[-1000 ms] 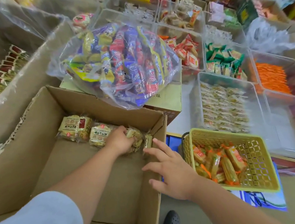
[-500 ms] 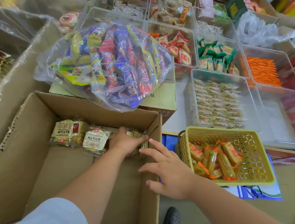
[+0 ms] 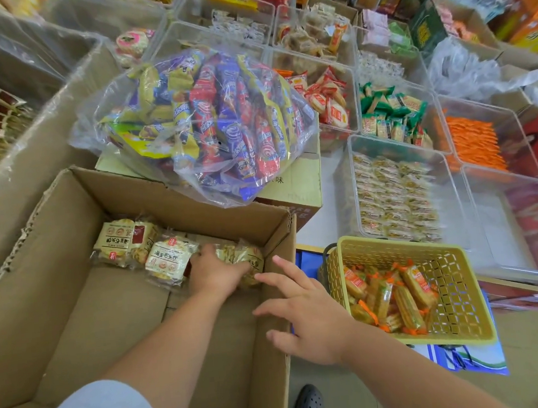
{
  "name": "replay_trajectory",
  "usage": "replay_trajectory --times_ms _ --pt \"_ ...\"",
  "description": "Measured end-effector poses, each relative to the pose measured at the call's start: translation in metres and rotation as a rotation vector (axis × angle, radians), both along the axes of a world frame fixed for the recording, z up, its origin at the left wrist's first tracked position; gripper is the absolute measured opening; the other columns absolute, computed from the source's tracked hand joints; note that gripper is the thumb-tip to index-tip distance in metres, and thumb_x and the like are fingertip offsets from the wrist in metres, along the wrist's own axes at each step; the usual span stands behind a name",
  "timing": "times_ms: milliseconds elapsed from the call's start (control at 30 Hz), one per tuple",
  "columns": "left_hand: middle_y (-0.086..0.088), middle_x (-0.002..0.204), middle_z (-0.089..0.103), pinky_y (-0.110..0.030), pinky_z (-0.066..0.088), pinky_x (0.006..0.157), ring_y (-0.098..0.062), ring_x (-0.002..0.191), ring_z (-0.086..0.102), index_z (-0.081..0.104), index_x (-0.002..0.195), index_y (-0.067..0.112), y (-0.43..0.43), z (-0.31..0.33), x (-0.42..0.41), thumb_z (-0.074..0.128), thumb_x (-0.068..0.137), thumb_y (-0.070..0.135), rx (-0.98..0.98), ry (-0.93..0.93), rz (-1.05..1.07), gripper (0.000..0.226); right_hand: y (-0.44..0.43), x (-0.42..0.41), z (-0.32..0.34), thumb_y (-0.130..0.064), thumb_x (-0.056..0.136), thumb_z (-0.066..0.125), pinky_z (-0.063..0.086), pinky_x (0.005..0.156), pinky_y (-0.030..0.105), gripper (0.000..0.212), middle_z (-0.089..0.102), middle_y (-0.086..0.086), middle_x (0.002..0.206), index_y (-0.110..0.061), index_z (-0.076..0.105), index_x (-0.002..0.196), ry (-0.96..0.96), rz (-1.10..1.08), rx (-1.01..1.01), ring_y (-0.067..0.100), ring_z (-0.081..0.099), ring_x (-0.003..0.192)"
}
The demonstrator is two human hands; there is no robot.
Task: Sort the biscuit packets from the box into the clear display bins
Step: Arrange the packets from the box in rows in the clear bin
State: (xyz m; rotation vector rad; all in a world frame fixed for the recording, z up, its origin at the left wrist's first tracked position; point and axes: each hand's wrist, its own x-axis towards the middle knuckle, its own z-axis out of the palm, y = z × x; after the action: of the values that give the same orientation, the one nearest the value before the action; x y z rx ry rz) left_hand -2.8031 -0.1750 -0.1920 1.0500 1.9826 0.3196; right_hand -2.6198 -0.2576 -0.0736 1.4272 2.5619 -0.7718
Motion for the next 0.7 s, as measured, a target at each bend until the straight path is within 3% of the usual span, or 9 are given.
replay_trajectory --times_ms 267,433,533,700 --pt "-0.016 0.150 0.031 -0.045 0.051 0.092 -0.043 0.126 0.055 0.039 0.146 0.018 -0.005 -0.011 0.021 0.093 0.058 0.052 -0.005 0.018 -0.026 0.109 -0.001 0.001 -0.001 -0.055 0.088 0.047 0.028 0.114 0.055 0.043 0.018 -0.017 0.164 -0.044 0.061 0.128 0.009 -0.004 0.008 0.006 -0.022 0.152" --pt "-0.015 0.150 0.036 -0.042 0.048 0.083 -0.042 0.124 0.057 0.040 0.147 0.020 -0.002 -0.007 0.015 0.092 0.062 0.045 -0.030 0.005 -0.004 0.103 0.000 0.001 0.000 -0.055 0.089 0.048 0.030 0.112 0.055 0.043 0.018 -0.018 0.163 -0.044 0.061 0.128 0.009 -0.004 -0.002 0.005 -0.023 0.151" --pt "-0.014 0.143 0.043 -0.041 0.049 0.086 -0.039 0.119 0.059 0.045 0.144 0.022 -0.005 0.001 0.004 0.091 0.057 0.050 0.000 -0.031 0.054 0.102 -0.001 0.000 0.000 -0.055 0.089 0.048 0.028 0.114 0.056 0.042 0.017 -0.018 0.164 -0.044 0.061 0.128 0.010 -0.008 -0.006 0.005 -0.024 0.151" --pt "-0.011 0.134 0.058 -0.046 0.056 0.095 -0.032 0.113 0.062 0.048 0.143 0.020 -0.021 0.031 -0.014 0.087 0.055 0.038 0.123 -0.281 0.244 0.098 -0.001 0.001 -0.002 -0.055 0.089 0.046 0.024 0.117 0.062 0.041 0.015 -0.020 0.165 -0.046 0.060 0.127 0.059 -0.002 -0.014 0.005 -0.024 0.151"
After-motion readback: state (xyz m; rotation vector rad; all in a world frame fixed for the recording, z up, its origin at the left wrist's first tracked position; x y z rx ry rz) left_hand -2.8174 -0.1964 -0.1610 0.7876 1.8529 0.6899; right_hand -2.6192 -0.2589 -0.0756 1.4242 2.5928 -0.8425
